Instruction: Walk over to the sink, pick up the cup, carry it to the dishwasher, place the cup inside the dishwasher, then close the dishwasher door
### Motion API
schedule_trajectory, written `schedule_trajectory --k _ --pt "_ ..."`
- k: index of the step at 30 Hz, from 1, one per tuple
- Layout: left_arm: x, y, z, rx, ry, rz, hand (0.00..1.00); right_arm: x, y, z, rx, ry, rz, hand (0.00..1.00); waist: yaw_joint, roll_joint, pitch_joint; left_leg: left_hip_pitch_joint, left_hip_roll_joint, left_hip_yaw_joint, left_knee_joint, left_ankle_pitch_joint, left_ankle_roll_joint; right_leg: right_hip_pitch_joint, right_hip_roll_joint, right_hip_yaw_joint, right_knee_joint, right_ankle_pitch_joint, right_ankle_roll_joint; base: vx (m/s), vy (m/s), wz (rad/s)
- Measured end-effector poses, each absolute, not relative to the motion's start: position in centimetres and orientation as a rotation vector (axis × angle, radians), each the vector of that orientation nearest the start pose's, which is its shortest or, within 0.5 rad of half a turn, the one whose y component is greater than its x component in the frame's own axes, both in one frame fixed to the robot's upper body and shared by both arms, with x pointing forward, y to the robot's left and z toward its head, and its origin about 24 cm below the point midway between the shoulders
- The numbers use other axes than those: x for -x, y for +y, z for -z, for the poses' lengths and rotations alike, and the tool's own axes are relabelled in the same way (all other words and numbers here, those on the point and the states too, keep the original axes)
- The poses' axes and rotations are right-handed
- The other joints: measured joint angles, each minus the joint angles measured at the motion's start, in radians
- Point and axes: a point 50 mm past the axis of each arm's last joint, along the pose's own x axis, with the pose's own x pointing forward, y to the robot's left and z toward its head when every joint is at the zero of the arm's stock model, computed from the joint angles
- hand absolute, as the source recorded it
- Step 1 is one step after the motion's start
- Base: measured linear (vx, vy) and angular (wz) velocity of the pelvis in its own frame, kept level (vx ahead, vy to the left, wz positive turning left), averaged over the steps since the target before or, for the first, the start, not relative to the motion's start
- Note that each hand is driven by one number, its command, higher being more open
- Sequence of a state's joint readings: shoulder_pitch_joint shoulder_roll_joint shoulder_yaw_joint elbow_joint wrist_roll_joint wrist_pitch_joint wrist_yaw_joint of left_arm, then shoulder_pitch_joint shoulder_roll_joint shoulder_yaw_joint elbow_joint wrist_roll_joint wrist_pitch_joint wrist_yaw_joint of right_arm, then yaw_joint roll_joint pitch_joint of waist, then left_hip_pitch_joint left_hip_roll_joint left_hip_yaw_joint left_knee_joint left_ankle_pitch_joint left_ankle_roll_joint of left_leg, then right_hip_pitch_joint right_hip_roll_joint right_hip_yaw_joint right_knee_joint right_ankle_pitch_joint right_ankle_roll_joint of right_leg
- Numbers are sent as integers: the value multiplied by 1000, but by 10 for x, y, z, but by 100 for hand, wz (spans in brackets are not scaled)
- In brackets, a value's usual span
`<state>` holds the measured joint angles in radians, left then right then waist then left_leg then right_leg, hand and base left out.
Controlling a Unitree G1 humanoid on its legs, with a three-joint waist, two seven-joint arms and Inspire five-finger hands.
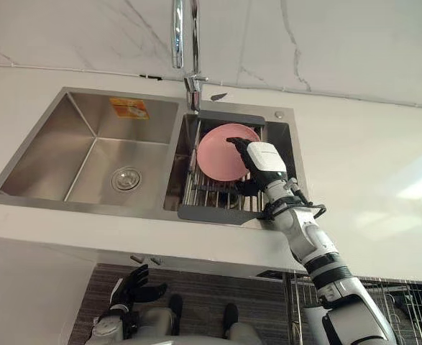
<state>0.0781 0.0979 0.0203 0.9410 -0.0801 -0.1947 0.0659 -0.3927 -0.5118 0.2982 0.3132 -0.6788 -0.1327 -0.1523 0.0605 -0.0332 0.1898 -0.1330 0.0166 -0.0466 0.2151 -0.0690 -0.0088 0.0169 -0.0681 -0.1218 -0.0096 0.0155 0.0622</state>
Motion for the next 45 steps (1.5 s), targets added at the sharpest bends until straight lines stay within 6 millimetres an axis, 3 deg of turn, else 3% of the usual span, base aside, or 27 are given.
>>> schedule_trajectory --k 16,30,31,39,45 --pt "-133 195 139 -38 814 -182 90 -319 -185 -90 1487 -342 -130 90 -1 4 6 4 -4 -12 2 -2 0 6 -2 -10 5 -2 1 -16 -2 2" --pt "-135 192 138 -42 806 -172 90 -325 -183 -97 1529 -378 -82 90 0 21 21 -1 -7 -20 -4 3 2 4 -3 -23 4 -2 1 -4 -1 1" --pt "-136 192 138 -42 804 -172 90 -326 -183 -99 1530 -380 -77 30 0 22 24 -1 -8 -22 -6 5 3 3 -3 -24 4 -2 1 -32 -8 5" --pt "-141 191 137 -47 792 -173 90 -336 -184 -105 1538 -375 -41 30 2 23 46 -7 -12 -34 -58 46 0 -20 -7 -40 4 -1 1 -31 -14 6" --pt "-142 191 136 -39 789 -180 90 -343 -178 -125 1492 -455 13 30 3 22 54 -2 -12 -39 -75 57 -2 -20 -7 -44 4 -1 0 -4 -5 2"
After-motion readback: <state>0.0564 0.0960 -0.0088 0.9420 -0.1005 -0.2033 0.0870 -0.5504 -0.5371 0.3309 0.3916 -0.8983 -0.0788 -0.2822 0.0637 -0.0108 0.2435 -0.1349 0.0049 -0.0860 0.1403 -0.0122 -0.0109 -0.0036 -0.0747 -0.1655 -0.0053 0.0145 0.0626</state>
